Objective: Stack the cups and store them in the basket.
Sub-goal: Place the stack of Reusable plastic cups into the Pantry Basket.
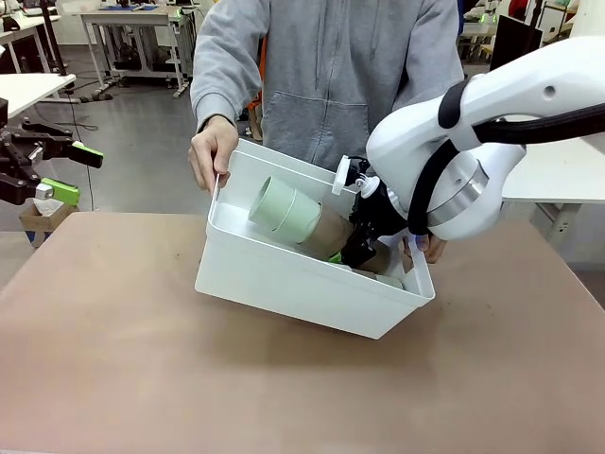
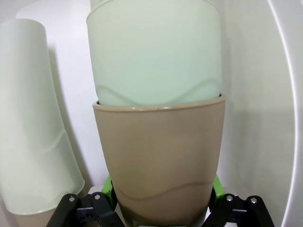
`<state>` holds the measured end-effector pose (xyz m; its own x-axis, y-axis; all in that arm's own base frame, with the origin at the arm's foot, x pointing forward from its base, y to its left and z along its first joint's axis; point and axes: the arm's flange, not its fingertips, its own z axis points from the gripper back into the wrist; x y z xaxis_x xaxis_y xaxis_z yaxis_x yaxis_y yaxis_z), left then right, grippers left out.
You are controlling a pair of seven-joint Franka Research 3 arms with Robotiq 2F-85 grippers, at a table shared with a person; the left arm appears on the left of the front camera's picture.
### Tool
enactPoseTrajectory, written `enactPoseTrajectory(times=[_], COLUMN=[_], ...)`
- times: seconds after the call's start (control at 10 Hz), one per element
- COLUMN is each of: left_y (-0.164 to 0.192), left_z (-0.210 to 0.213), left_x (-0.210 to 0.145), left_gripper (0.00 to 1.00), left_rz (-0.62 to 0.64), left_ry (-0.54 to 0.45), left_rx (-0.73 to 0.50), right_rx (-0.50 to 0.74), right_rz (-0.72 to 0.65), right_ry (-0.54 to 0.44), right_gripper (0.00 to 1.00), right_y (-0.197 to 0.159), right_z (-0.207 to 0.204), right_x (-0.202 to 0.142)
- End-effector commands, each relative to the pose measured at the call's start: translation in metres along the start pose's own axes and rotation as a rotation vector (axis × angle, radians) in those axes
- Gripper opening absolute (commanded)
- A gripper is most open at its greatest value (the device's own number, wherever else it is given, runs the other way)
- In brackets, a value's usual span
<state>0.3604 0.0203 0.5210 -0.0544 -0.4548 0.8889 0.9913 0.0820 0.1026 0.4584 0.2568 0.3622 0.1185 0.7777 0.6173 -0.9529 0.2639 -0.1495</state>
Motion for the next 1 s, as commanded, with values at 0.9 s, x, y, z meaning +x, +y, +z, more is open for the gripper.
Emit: enactPoseTrajectory(times=[0.9], left_y=[-0.001], left_z=[0.001], left_x=[0.001], left_gripper=[1.0], left_rz=[-0.004], left_ry=[-0.006], left_rx=[-0.006], right_rx=[-0.027], right_rz=[-0.002], right_ry=[0.077], right_gripper=[1.0], right_y=[-0.004], right_z=[-0.016], right_x=[0.022])
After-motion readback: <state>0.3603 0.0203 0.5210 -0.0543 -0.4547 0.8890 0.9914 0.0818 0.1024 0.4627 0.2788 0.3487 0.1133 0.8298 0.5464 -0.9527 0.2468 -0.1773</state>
